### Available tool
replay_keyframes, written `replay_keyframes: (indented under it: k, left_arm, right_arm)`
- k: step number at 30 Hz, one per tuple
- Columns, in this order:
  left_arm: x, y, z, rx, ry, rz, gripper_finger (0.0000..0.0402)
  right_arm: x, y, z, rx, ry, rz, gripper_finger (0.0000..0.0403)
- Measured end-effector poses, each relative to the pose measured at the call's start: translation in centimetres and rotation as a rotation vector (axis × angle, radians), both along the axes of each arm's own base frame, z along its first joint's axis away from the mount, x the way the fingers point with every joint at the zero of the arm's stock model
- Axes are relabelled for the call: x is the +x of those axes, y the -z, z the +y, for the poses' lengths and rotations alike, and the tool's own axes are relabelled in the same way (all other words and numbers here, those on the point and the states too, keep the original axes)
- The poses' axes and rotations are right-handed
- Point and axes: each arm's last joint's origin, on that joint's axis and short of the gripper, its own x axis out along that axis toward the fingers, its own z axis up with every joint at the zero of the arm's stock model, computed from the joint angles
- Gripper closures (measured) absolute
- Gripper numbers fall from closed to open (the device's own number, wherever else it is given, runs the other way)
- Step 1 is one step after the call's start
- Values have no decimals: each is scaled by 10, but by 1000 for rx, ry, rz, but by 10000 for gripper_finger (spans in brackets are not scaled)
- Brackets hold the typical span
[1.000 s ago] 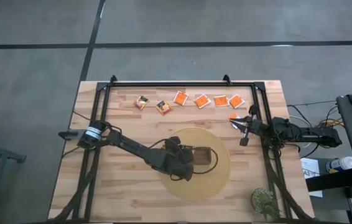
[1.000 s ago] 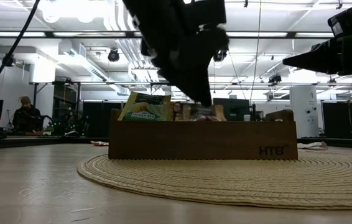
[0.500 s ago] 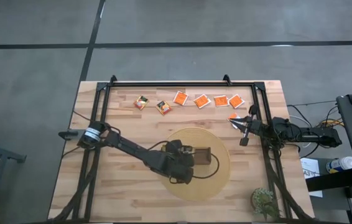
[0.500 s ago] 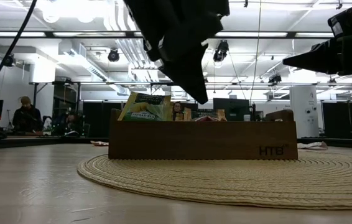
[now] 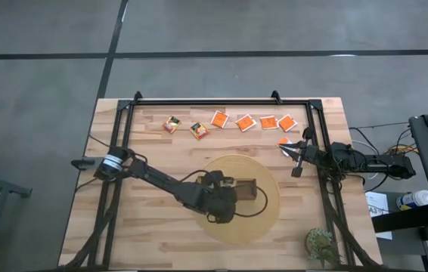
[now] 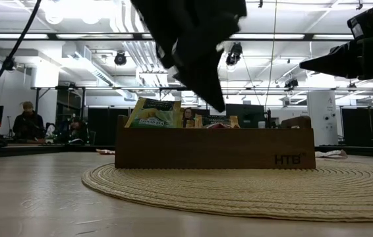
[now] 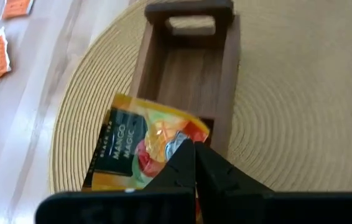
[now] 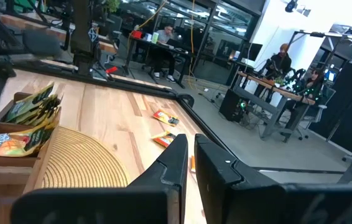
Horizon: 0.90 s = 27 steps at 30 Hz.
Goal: Pick & Place Tea
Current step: Put the yellow tea bag into the middle section of the wooden organizer
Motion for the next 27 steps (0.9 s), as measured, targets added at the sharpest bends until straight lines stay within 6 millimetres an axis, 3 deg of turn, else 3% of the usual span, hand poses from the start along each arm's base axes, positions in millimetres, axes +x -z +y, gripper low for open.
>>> replay_keyframes:
  k: [8,14,18,27]
  left_arm:
    - [3,37,32,-153,38,17,401]
    - [3,44,47,-242,-1,7,401]
    - [2,36,41,-224,1,53,401]
    - [-3,11,6,-103,25,68,401]
  right_arm:
    - [0,0,0,0,0,0,376]
    - [0,0,0,0,0,-1,376]
    - [0,0,0,0,0,0,376]
    - [0,0,0,0,0,0,376]
